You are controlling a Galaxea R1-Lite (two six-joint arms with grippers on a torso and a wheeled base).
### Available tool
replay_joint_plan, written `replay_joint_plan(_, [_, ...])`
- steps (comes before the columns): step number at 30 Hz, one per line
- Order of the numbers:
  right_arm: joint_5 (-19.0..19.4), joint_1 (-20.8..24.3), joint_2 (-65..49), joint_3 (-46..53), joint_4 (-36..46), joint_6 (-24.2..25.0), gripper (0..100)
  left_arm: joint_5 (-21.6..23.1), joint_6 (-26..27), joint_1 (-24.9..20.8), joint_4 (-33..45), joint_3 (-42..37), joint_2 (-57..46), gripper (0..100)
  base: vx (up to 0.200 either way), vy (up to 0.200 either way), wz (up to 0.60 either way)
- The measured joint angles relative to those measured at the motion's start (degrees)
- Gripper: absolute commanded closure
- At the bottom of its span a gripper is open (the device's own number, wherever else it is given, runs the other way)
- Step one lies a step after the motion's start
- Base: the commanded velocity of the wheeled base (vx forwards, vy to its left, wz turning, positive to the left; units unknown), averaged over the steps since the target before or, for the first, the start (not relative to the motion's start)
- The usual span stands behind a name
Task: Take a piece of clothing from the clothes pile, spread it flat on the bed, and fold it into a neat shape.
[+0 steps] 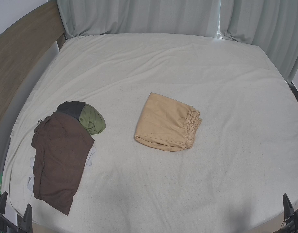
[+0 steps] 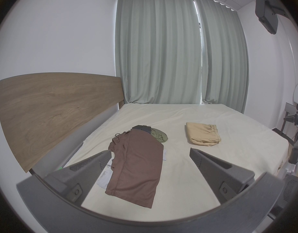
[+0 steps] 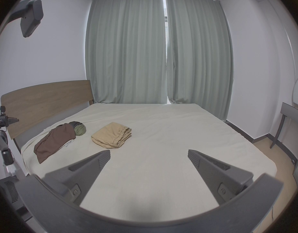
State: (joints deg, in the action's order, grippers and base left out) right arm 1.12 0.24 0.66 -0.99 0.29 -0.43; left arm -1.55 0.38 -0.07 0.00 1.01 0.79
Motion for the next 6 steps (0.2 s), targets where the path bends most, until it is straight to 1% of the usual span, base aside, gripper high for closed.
replay_joint_plan(6, [0.2, 0.0, 0.0, 0.0, -0.1, 0.0, 0, 0.0, -0.2, 0.0, 0.0, 0.0, 0.0, 0, 0.0, 0.0, 0.0])
